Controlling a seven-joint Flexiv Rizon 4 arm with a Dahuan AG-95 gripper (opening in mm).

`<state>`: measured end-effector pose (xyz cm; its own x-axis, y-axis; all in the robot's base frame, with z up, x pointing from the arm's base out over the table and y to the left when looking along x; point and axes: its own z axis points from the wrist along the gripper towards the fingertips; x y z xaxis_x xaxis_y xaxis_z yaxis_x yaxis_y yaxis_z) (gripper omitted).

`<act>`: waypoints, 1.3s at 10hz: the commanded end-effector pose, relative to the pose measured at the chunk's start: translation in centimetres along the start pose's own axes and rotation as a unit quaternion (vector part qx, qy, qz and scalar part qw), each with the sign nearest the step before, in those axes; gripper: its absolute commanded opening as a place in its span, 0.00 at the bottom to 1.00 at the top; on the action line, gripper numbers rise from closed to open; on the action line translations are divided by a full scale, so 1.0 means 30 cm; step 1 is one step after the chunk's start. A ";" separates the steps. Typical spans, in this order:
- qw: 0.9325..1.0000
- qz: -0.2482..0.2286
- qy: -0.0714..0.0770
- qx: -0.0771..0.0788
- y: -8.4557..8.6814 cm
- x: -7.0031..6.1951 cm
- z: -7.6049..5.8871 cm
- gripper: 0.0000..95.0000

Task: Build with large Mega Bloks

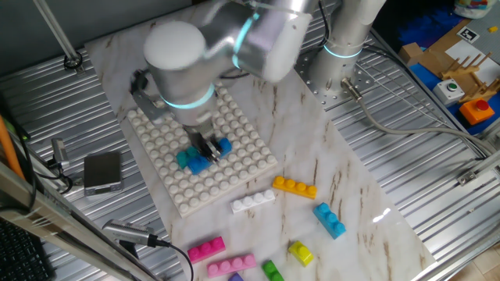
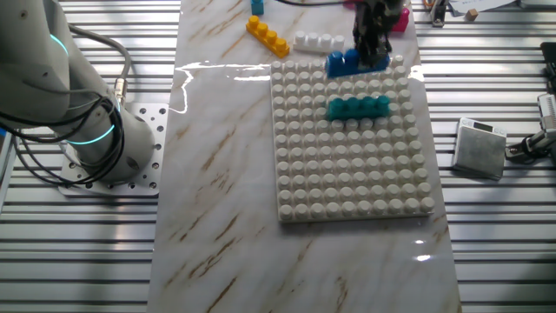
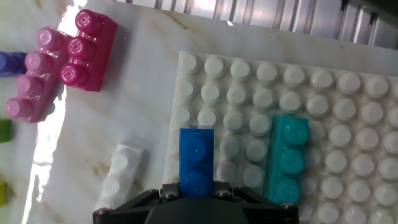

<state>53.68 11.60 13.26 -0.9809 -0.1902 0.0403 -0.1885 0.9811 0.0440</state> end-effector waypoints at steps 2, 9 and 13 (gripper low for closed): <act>1.000 0.021 -0.011 -0.011 -0.112 -0.004 0.015 0.00; 0.998 0.057 -0.008 -0.022 -0.146 0.017 0.035 0.00; 0.999 0.045 -0.013 -0.022 -0.124 0.040 0.051 0.00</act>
<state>52.95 7.88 11.60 -0.9945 -0.1031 0.0200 -0.1011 0.9914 0.0836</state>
